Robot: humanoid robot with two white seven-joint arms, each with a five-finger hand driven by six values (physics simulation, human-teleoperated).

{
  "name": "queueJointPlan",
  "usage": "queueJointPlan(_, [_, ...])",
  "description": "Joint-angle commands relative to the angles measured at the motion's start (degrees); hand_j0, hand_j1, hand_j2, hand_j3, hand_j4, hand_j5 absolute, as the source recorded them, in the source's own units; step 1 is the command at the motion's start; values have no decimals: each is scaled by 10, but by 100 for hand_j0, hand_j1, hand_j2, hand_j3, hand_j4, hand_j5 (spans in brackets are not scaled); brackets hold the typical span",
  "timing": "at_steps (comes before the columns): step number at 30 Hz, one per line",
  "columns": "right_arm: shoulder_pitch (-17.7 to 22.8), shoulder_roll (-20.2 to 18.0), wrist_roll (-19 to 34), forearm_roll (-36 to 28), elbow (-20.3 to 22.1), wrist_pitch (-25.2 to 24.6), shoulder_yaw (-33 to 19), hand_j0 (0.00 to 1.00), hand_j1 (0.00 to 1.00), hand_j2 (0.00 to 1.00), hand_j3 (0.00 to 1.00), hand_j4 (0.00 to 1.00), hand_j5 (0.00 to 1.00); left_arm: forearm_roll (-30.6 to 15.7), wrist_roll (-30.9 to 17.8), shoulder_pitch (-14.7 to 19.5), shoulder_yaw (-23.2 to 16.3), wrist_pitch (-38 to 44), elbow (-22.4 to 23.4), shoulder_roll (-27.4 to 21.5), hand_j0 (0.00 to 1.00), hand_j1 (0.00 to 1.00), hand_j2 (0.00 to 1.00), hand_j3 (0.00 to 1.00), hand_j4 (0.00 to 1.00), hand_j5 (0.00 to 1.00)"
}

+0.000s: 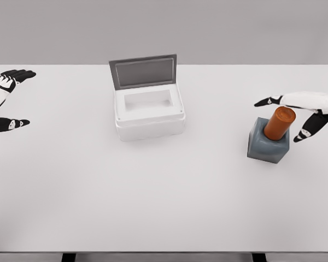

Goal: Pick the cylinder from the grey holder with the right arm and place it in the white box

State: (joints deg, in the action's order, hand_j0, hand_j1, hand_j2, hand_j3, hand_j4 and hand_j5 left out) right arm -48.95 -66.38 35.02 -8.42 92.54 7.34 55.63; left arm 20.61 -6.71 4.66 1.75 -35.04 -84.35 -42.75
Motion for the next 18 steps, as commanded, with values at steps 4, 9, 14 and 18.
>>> queueJointPlan(4, [0,10,0,6,-3,4,9,99,99,99,99,99,99,-4,0,0,0,0,0,-1,100,100,100,100,100,100])
queueJointPlan(9, [-1,10,0,13,-2,3,9,97,97,97,97,97,97,-4,0,0,0,0,0,-1,100,100,100,100,100,100])
queueJointPlan(14, [-4,9,0,17,4,3,4,95,95,95,95,95,95,-4,0,0,0,0,0,-1,100,100,100,100,100,100])
queueJointPlan(18, [-5,9,0,17,11,5,2,82,82,82,82,82,82,-4,0,0,0,0,1,-1,100,100,100,100,100,100])
